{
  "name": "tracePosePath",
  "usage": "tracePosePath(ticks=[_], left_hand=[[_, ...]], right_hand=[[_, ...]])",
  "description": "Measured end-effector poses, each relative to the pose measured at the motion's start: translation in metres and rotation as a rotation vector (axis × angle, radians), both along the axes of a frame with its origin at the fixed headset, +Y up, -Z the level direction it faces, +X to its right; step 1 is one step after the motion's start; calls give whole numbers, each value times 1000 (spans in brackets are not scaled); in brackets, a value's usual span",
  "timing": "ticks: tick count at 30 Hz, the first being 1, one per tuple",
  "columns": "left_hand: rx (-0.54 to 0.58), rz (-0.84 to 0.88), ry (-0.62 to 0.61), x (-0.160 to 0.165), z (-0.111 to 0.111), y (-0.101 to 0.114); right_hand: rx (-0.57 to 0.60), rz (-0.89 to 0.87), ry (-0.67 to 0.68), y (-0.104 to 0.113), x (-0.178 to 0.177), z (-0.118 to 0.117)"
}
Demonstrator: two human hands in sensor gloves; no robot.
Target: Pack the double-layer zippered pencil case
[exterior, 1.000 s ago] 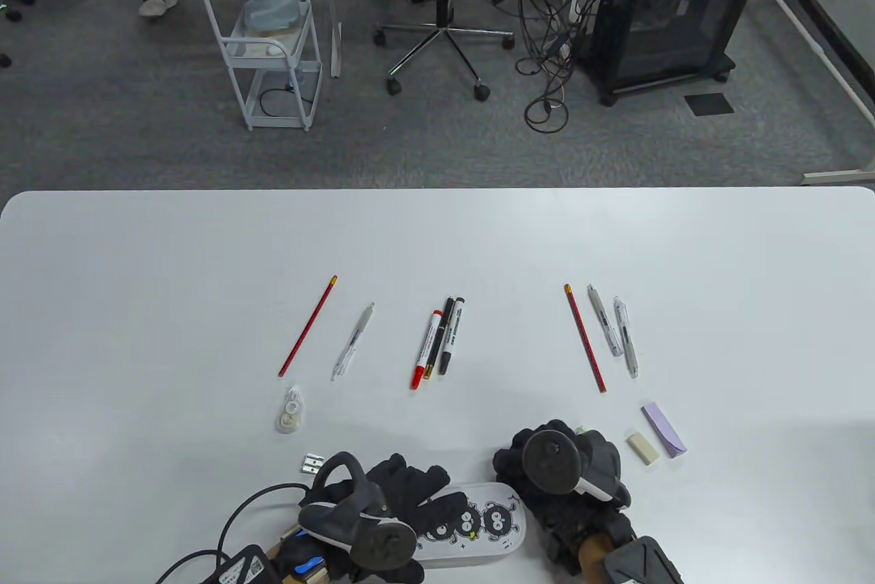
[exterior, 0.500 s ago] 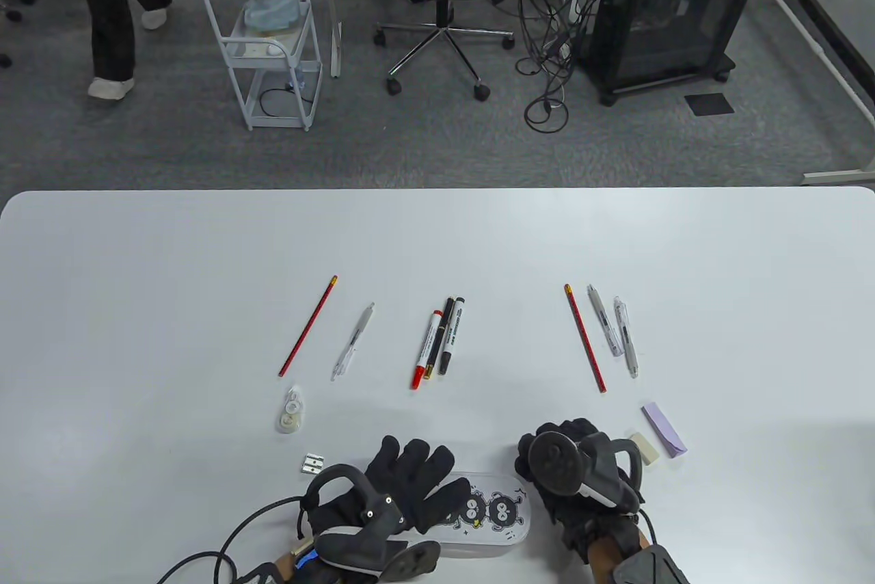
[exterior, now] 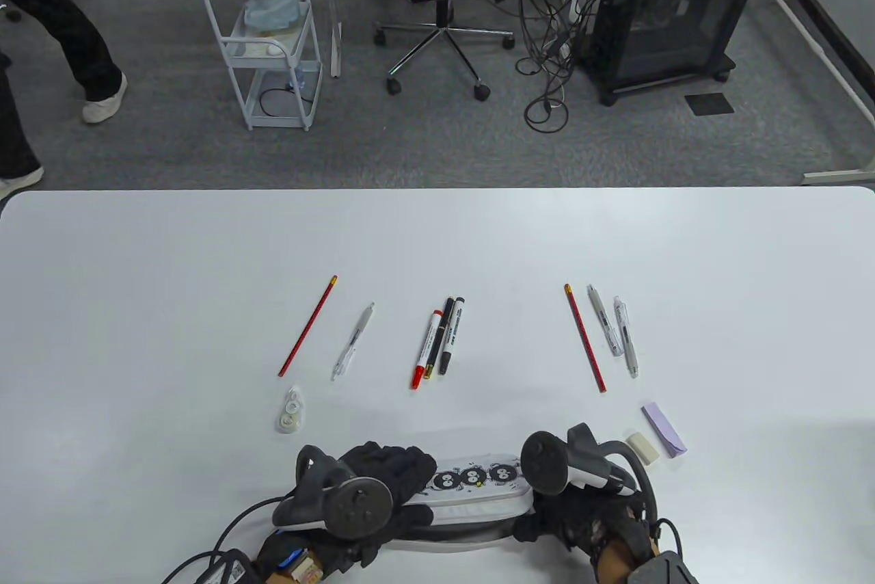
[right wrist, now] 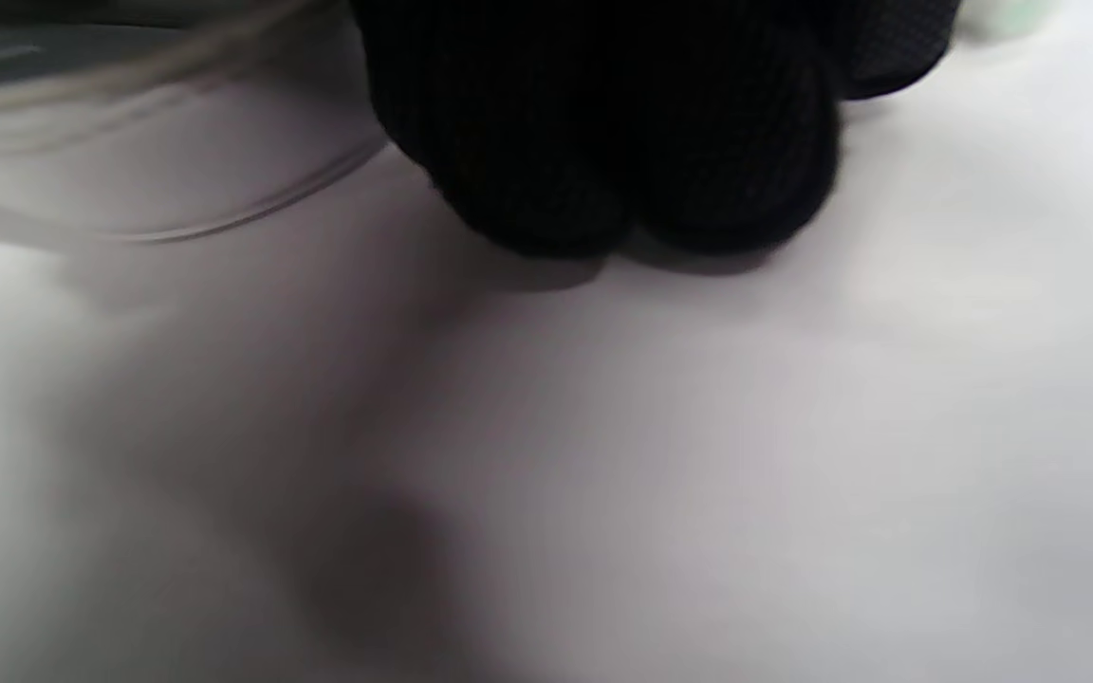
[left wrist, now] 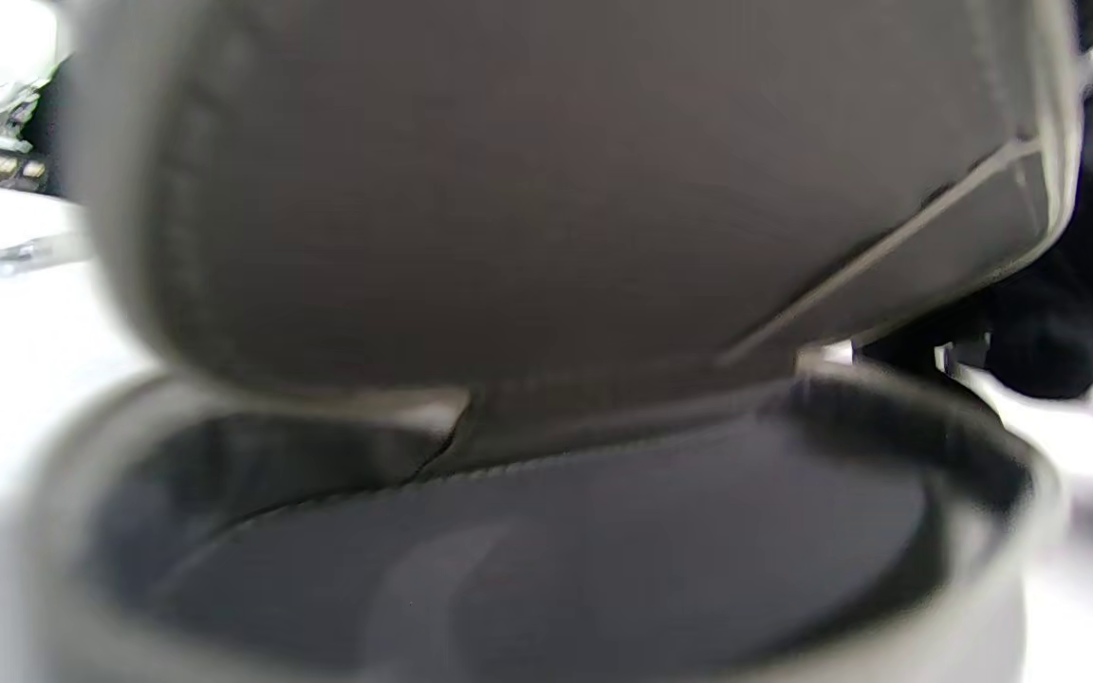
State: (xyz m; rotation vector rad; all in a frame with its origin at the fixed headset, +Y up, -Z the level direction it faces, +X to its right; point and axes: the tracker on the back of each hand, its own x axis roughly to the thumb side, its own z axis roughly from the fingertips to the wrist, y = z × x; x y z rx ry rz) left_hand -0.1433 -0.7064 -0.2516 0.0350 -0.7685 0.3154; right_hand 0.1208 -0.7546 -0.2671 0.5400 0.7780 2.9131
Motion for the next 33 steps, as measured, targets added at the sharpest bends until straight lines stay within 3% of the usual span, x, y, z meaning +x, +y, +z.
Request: tracePosePath(ticks=[2, 4, 8, 13, 17, 25, 27, 28, 31, 33], left_hand=[[-23, 49, 62, -4, -11, 6], [-50, 70, 175, -6, -26, 15], [-143, -24, 421, -4, -63, 23], [-200, -127, 591, 5, -107, 3], [-246, -246, 651, 15, -121, -12], [-114, -449, 619, 32, -118, -16], [13, -397, 620, 23, -113, -3], [81, -363, 634, 13, -111, 7], [134, -303, 718, -28, -110, 33], [183, -311, 740, -61, -112, 39]], right_hand=[[27, 77, 8, 1, -6, -1], [5, 45, -2, -1, -10, -1], [7, 33, -5, -1, -9, -1], [11, 33, -4, 0, -9, -1], [13, 13, 1, -1, -8, -2], [11, 0, 2, -2, -7, -2], [14, -2, 7, -2, -6, -1], [13, -8, 14, -1, -5, -1], [3, -30, 16, 1, -2, 0], [7, -61, 7, 3, 2, 0]])
